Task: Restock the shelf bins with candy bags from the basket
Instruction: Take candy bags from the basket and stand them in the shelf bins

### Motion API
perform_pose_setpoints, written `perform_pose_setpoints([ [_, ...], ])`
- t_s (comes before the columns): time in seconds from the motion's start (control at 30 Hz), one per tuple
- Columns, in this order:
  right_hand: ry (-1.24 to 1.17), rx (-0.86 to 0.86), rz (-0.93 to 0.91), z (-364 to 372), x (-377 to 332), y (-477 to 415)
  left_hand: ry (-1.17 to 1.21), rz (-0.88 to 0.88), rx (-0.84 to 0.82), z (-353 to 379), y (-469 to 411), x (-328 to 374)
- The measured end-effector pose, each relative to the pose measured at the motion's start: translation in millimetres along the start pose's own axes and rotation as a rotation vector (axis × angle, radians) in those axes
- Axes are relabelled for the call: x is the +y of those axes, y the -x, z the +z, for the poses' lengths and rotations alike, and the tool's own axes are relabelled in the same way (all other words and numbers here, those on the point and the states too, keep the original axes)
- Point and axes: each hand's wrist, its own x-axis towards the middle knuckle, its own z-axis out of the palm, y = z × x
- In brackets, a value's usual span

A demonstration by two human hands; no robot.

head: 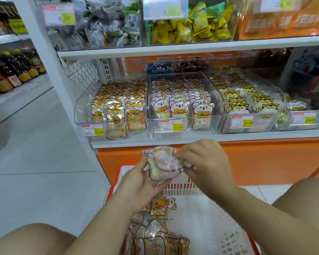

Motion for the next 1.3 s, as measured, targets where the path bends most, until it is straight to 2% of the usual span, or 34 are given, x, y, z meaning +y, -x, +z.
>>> perform_pose_setpoints([
  [0.07, 0.006, -0.088, -0.094, 9, -5, 7, 0.084, -0.034, -0.050, 3, 5, 4],
  [0.13, -0.011, -0.164, -0.129, 12, -7, 9, 0.059, -0.038, -0.083, 6, 11, 4],
  [0.37, -0.110, -0.368, -0.114, 10, -7, 9, -0.085, 0.127, 0.036, -3, 3, 4],
  [0.43, -0.213, -0.418, 0.001, 3, -3, 4, -0.110, 0.174, 0.072, -6, 1, 8],
  [0.47, -0.303, -0.436, 0.137, -3, 0, 0, -0.122, 0.205, 0.102, -8, 0, 10],
  [0.53, -0.471, -0.367, 0.458, -17, 8, -9, -0.235, 0.287, 0.180, -15, -4, 13],
  [0.6, -0.759, -0.253, 0.781, -23, 20, -13, -0.421, 0.359, 0.224, -19, -4, 13],
  [0.7, -1.232, -0.154, 1.050, -23, 20, -16, -0.612, 0.373, 0.121, -12, 1, 2],
  [0.77, -1.381, -0.147, 1.122, -18, 8, -15, -0.684, 0.382, 0.073, -3, 4, -8],
  [0.83, -1.386, -0.168, 1.120, -12, -3, -10, -0.614, 0.351, 0.047, 2, 5, -18],
  [0.9, -1.251, -0.186, 1.072, -3, -8, -2, -0.528, 0.329, 0.035, 2, 2, -26],
  [0.97, -0.992, -0.200, 1.051, 7, -12, 4, -0.520, 0.292, 0.032, 1, -1, -32],
  [1.03, -0.905, -0.196, 1.105, 14, -15, 7, -0.528, 0.286, -0.005, 6, 2, -34],
  [1.17, -1.176, -0.220, 1.271, 24, -14, 3, -0.593, 0.379, -0.093, 18, 3, -28],
  [1.3, -1.294, -0.313, 1.279, 26, 2, -20, -0.737, 0.453, -0.070, 30, 3, -4],
])
